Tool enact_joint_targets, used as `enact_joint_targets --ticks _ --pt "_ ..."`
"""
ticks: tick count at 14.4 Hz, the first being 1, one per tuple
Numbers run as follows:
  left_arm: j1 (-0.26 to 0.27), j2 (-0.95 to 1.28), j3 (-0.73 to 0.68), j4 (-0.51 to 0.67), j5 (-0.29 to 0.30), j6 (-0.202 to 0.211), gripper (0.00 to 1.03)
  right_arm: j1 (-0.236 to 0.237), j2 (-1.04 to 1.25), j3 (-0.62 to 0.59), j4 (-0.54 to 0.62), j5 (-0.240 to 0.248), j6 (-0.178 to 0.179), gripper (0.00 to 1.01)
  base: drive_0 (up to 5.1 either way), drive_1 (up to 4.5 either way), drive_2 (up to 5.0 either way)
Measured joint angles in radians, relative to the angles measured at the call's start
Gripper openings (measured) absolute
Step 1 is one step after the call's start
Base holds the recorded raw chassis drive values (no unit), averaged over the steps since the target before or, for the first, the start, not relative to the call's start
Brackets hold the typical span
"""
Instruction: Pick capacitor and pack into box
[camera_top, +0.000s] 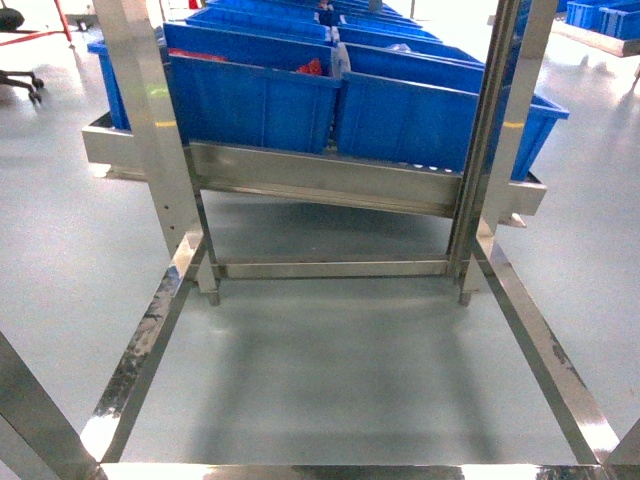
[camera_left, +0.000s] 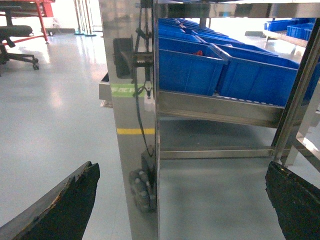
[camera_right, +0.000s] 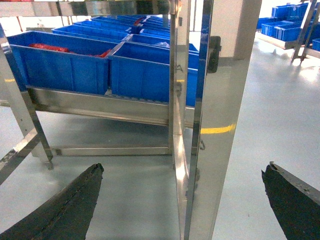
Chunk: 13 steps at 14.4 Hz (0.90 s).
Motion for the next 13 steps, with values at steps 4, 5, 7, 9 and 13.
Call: enact_joint_targets --ticks 4,5,7,9,13 --pt "0.000 0.000 0.000 -0.004 0.000 0.000 0.98 0.000 0.000 0.000 -0.002 0.000 0.000 0.98 0.0 0.00 0.0" --pt "0.000 0.000 0.000 -0.004 0.001 0.000 0.98 0.000 0.000 0.000 -0.002 0.000 0.000 0.98 0.0 0.00 0.0" --pt "0.000 0.000 0.000 -0.003 0.001 0.000 0.98 0.000 0.000 0.000 0.000 0.000 0.000 0.98 0.0 0.00 0.0" --pt "0.000 0.000 0.000 -0.001 -0.001 0.000 0.98 0.000 0.000 0.000 0.000 -0.002 -0.001 0.98 0.0 0.00 0.0" --pt "0.000 0.000 0.000 -0.001 0.000 0.000 0.98 0.000 0.000 0.000 -0.001 -0.001 -0.001 0.98 0.0 0.00 0.0"
